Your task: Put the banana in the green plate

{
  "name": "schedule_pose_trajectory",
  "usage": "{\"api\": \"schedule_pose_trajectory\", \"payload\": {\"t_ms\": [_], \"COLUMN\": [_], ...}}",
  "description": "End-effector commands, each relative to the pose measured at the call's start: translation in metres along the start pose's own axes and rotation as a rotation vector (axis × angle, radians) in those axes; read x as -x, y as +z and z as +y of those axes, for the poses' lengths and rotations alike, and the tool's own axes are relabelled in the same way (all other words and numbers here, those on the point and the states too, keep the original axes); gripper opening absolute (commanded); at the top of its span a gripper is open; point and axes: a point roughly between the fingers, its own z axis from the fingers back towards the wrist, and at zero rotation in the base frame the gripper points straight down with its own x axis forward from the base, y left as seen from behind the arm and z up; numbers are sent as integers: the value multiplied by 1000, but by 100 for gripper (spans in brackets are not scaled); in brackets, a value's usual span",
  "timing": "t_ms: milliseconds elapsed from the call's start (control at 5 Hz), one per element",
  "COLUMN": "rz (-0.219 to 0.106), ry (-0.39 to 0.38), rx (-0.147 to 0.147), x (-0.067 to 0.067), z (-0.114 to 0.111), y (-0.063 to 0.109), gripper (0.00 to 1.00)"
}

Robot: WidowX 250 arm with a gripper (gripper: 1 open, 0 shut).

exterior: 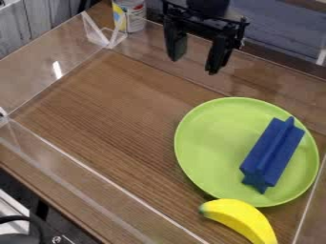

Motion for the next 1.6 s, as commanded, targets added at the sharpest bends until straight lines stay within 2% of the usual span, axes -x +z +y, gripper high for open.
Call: {"api": "schedule_pose_trajectory", "payload": {"t_ms": [0, 200, 400, 800, 1000, 1200, 1400], "rz": [24, 33, 23, 17, 17, 14, 8], "ry": [-16, -212, -403, -750, -942, -1129, -1162], "rx": [3, 13, 12, -9, -18, -21, -15], "x": [6, 24, 42, 70, 82, 87, 91], "z": [-6, -27, -48, -100, -117, -124, -119], "y": [-10, -19, -27, -42, -52, -63, -77], "gripper": [100, 100, 100, 100, 100, 100, 100]}}
